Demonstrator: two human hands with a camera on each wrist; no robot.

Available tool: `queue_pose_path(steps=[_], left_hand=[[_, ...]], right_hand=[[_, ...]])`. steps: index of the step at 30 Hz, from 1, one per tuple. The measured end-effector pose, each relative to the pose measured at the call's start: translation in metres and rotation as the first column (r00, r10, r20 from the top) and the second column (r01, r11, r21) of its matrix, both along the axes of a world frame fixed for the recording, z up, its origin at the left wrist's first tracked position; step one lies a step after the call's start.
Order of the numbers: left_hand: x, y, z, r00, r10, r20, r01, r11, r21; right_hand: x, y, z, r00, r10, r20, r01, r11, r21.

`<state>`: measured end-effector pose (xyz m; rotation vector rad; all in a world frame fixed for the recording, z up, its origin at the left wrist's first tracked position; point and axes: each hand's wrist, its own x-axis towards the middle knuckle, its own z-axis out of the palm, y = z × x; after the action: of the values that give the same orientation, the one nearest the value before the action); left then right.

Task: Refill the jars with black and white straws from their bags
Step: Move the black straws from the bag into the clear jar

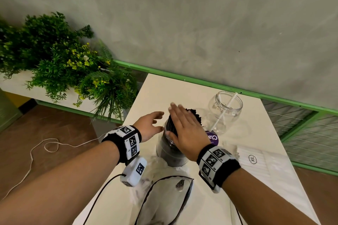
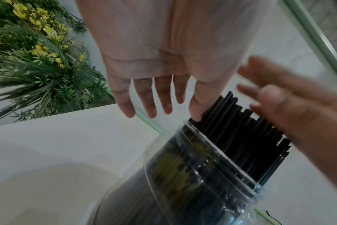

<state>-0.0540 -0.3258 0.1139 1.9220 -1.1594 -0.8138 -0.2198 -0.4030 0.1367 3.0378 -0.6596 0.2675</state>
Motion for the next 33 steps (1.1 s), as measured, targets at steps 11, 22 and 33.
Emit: queue_pose_path(steps=[11, 22, 33], left_hand=[[0.003, 0.001, 0.004, 0.999, 0.022, -0.025, -0.02, 0.998, 0.057], [-0.011, -0.009, 0.027, 0.932, -0.044, -0.359, 0.072, 0.995, 0.065], [-0.044, -0.043, 0.017, 0.92, 0.023, -0.391, -0.032, 0.999, -0.017]], right_hand=[[0.0, -0.019, -0.004, 0.994, -0.101, -0.03, 0.098, 0.992, -0.077], [-0.04, -0.033, -0.011, 0.874, -0.363, 0.323, 0.093, 0.778, 0.622], [-0.021, -0.029, -0.032, 0.838, -0.475, 0.267, 0.039, 0.541, 0.84]])
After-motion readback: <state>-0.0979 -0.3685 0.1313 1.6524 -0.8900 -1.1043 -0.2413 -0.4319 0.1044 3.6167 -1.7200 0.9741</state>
